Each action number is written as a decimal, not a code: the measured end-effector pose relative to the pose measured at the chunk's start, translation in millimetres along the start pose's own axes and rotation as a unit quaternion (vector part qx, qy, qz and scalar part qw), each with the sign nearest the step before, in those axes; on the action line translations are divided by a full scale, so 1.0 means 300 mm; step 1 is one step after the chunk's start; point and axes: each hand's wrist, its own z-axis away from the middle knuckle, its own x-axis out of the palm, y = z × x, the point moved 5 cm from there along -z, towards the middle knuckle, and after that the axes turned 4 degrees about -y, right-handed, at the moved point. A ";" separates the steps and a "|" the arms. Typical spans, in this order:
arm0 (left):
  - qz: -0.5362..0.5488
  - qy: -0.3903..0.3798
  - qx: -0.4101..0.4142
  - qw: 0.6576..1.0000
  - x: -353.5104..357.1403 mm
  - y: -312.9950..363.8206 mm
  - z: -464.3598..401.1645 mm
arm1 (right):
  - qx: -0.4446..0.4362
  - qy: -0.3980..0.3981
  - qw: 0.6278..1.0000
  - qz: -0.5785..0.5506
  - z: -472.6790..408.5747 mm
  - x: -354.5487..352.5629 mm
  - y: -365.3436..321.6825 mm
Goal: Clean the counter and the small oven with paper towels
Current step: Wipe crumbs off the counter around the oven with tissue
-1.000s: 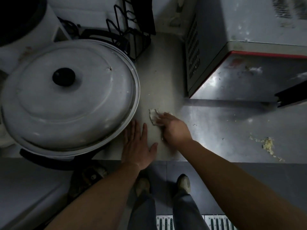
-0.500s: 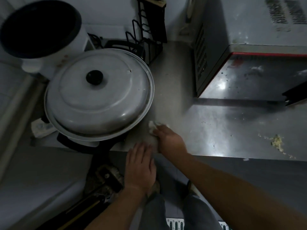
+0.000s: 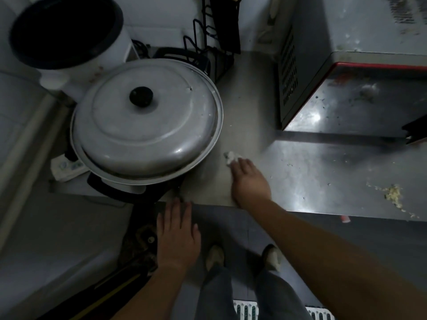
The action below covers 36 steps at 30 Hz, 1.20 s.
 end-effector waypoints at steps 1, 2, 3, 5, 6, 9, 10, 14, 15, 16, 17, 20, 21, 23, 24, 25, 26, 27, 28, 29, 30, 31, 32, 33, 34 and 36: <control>-0.003 0.000 0.008 1.000 -0.005 0.013 -0.006 | 0.024 0.000 1.000 0.005 -0.010 -0.025 0.038; -0.004 0.004 0.015 1.000 -0.010 0.027 -0.012 | 0.039 0.008 0.999 0.000 -0.020 -0.052 0.063; -0.003 0.007 0.020 1.000 -0.015 0.039 -0.018 | 0.042 0.020 0.999 -0.008 -0.029 -0.073 0.072; 0.006 0.011 0.023 1.000 -0.024 0.061 -0.030 | -0.004 0.036 0.999 -0.020 -0.031 -0.100 0.027; 0.011 0.010 0.026 1.000 -0.026 0.068 -0.037 | -0.042 0.039 0.998 -0.026 -0.027 -0.098 -0.015; 0.010 0.003 0.038 0.999 -0.018 0.077 -0.053 | -0.122 0.010 0.990 -0.064 -0.017 -0.037 -0.150; 0.006 0.000 0.042 0.999 -0.014 0.077 -0.058 | -0.133 -0.012 0.989 -0.068 -0.019 -0.011 -0.188; -0.017 -0.020 0.055 0.998 0.015 0.077 -0.084 | -0.142 -0.057 0.987 -0.050 -0.063 0.039 -0.235; -0.023 -0.027 0.060 0.998 0.021 0.084 -0.096 | -0.138 -0.057 0.988 -0.038 -0.079 0.039 -0.220; -0.027 -0.032 0.066 0.997 0.025 0.099 -0.112 | -0.127 -0.053 0.990 -0.025 -0.099 0.028 -0.196; -0.030 -0.034 0.074 0.996 0.030 0.120 -0.132 | -0.109 -0.054 0.993 -0.013 -0.120 0.012 -0.166; -0.039 -0.040 0.095 0.994 0.022 0.216 -0.198 | -0.049 -0.055 0.997 0.007 -0.191 -0.043 -0.057; -0.040 -0.045 0.100 0.993 0.021 0.252 -0.221 | -0.026 -0.047 0.999 0.005 -0.214 -0.068 -0.015; -0.043 -0.051 0.102 0.993 0.022 0.309 -0.272 | 0.010 -0.020 1.000 -0.003 -0.248 -0.124 0.059; -0.045 -0.056 0.100 0.992 0.030 0.333 -0.301 | 0.009 0.000 1.000 -0.004 -0.261 -0.155 0.083; -0.046 -0.062 0.095 0.992 0.040 0.350 -0.326 | -0.004 0.018 1.000 -0.005 -0.268 -0.180 0.092; -0.045 -0.069 0.093 0.992 0.051 0.363 -0.349 | -0.025 0.032 0.999 -0.010 -0.275 -0.200 0.091; -0.040 -0.075 0.092 0.992 0.058 0.375 -0.372 | -0.046 0.042 0.998 -0.017 -0.285 -0.212 0.082; -0.032 -0.082 0.094 0.992 0.068 0.382 -0.388 | -0.062 0.049 0.997 -0.024 -0.293 -0.218 0.065; -0.028 -0.094 0.091 0.991 0.080 0.387 -0.404 | -0.074 0.049 0.995 -0.034 -0.306 -0.215 0.046; -0.026 -0.097 0.086 0.991 0.082 0.393 -0.417 | -0.081 0.037 0.995 -0.047 -0.322 -0.202 0.026; -0.029 -0.095 0.082 0.992 0.080 0.397 -0.424 | -0.085 0.017 0.994 -0.063 -0.339 -0.183 0.002; -0.031 -0.095 0.078 0.992 0.073 0.399 -0.431 | -0.086 -0.011 0.993 -0.077 -0.359 -0.156 -0.020; -0.032 -0.099 0.076 0.992 0.069 0.402 -0.432 | -0.085 -0.040 0.992 -0.079 -0.376 -0.128 -0.040; -0.036 -0.104 0.078 0.991 0.071 0.402 -0.432 | -0.084 -0.062 0.992 -0.068 -0.394 -0.101 -0.055; -0.042 -0.110 0.084 0.989 0.074 0.399 -0.437 | -0.077 -0.087 0.993 -0.027 -0.433 -0.061 -0.070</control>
